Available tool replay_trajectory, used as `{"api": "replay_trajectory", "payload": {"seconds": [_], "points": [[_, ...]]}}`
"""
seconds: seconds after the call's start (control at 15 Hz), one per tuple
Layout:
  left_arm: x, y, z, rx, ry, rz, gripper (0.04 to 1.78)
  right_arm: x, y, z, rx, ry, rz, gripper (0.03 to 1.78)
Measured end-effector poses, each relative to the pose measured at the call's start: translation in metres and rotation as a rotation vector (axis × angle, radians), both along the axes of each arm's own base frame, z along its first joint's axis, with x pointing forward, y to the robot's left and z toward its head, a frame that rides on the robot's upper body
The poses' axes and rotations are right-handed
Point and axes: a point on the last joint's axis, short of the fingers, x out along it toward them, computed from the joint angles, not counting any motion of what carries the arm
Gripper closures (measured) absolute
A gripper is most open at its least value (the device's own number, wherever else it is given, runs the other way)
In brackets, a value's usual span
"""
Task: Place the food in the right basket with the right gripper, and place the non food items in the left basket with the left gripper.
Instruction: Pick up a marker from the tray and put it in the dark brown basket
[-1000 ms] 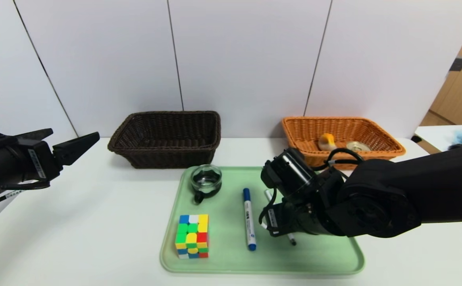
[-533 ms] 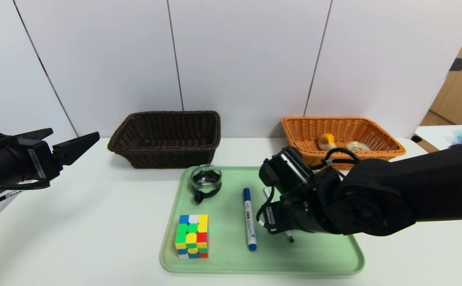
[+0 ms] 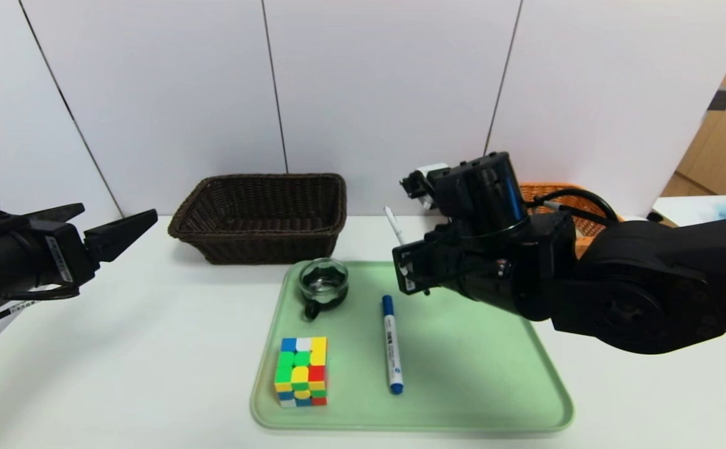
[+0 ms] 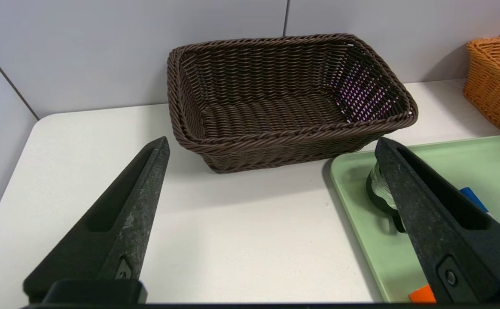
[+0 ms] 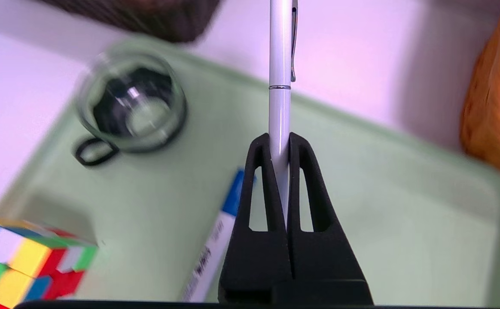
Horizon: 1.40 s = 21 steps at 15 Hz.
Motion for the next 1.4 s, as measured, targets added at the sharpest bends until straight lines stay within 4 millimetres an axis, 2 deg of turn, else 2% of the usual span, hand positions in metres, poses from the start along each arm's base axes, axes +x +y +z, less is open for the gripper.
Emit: {"api": "replay_trajectory", "payload": {"seconds": [0.27, 0.53, 0.8, 1.13, 1.4], "points": [[0.000, 0.000, 0.001, 0.000, -0.002, 0.000, 0.13, 0.000, 0.017, 0.020, 0.099, -0.204, 0.147, 1.76], [0.000, 0.000, 0.000, -0.001, 0.001, -0.001, 0.13, 0.013, 0.037, 0.024, 0.167, -0.389, 0.208, 1.76], [-0.002, 0.000, -0.003, -0.001, 0.007, -0.002, 0.13, 0.038, 0.061, 0.012, 0.206, -0.526, 0.212, 1.76], [-0.005, 0.000, -0.006, -0.003, 0.013, -0.002, 0.13, 0.066, 0.092, -0.007, 0.221, -0.600, 0.206, 1.76], [-0.006, 0.000, -0.008, -0.002, 0.020, -0.004, 0.13, 0.078, 0.104, -0.032, 0.177, -0.592, 0.215, 1.76]]}}
